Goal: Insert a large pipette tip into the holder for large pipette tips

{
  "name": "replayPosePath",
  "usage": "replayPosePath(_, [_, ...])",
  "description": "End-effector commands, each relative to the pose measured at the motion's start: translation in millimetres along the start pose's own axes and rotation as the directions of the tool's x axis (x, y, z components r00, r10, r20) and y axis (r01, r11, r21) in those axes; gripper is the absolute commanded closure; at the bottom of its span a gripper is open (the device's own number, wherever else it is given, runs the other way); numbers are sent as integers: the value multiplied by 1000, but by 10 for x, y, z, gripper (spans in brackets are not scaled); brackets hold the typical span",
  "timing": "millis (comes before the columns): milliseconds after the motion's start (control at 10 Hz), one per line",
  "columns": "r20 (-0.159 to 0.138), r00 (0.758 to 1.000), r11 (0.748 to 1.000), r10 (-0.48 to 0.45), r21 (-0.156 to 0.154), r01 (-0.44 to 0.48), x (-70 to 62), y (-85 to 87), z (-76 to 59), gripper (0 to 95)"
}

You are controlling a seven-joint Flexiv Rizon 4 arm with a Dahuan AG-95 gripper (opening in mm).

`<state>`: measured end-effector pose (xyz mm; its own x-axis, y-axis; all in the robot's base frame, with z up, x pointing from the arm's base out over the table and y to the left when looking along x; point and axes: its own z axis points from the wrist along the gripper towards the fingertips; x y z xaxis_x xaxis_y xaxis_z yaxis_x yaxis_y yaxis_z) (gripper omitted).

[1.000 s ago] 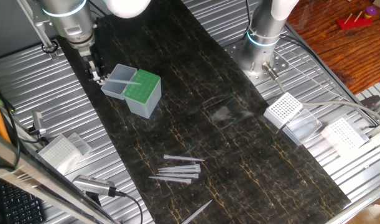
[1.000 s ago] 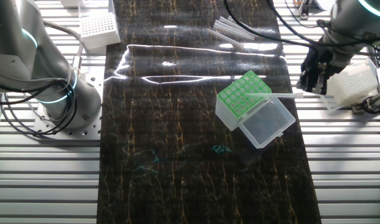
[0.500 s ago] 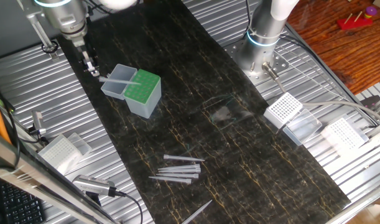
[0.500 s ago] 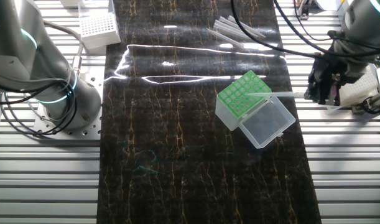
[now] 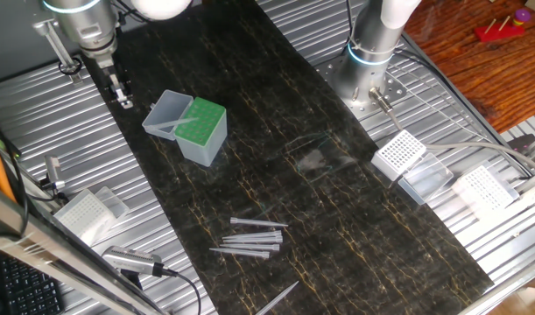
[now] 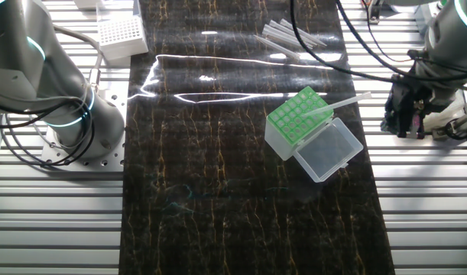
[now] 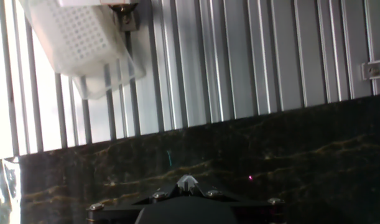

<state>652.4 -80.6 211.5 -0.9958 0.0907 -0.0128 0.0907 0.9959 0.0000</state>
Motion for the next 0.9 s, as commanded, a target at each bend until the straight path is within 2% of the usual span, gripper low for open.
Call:
replayPosePath(100, [-5, 1000, 1000, 18, -5, -18, -118, 53, -1, 950])
replayPosePath(300, [-4, 999, 999, 40, -14, -40, -205, 98, 29, 950])
replayPosePath(500, [7, 995, 995, 99, -19, -98, -275, 278, 118, 950])
replayPosePath(900, [4, 988, 988, 154, -23, -154, -296, 498, 175, 950])
